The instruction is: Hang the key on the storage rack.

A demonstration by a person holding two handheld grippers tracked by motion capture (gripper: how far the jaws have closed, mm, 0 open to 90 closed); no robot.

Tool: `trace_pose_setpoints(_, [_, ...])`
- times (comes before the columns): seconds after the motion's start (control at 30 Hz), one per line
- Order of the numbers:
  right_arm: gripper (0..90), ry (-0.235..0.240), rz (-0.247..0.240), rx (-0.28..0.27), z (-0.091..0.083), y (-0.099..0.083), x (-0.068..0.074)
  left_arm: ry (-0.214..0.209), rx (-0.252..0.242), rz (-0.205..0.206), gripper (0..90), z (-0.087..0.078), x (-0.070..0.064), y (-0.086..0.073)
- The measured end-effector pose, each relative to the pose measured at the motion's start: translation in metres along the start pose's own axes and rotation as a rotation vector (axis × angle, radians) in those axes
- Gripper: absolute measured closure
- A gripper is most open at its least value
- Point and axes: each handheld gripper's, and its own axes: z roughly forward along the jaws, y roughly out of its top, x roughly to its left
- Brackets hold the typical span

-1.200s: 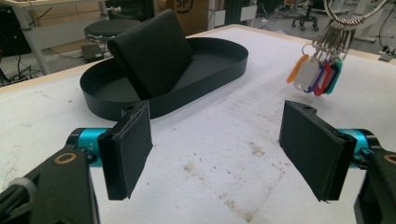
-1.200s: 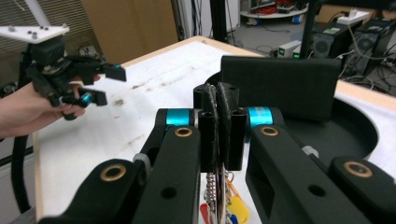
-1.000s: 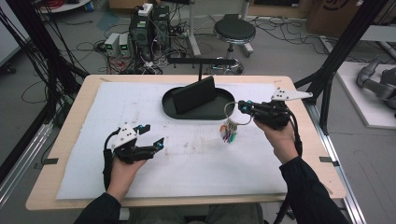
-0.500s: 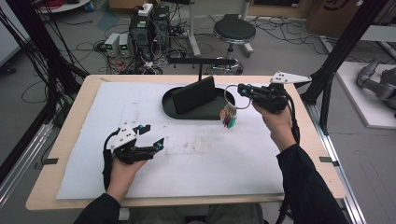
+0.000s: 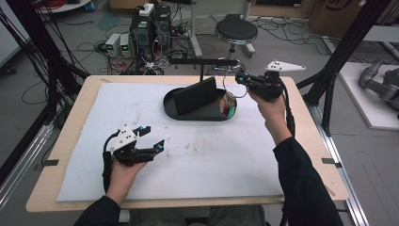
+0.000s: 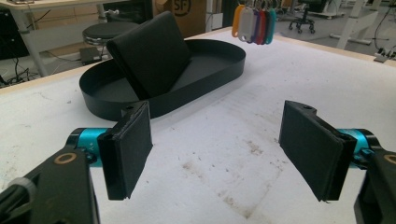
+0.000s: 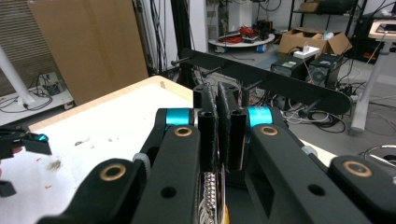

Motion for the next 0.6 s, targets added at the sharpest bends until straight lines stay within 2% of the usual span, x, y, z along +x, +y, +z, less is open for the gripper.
trace_pose_setpoints(0.23, [87.8, -0.031, 0.003, 0.018, 0.017, 0.001, -0.006, 0.005, -0.003, -0.005, 25.5, -0.003, 0.002, -0.001])
trace_pose_setpoints(0.37, [87.8, -0.057, -0.017, 0.040, 0.022, 0.005, -0.009, 0.007, -0.002, -0.004, 25.5, -0.004, 0.003, -0.002])
trace_pose_setpoints(0.6, [87.8, -0.093, 0.004, 0.042, 0.032, 0.005, -0.022, 0.014, -0.007, -0.005, 25.5, -0.006, 0.004, -0.002])
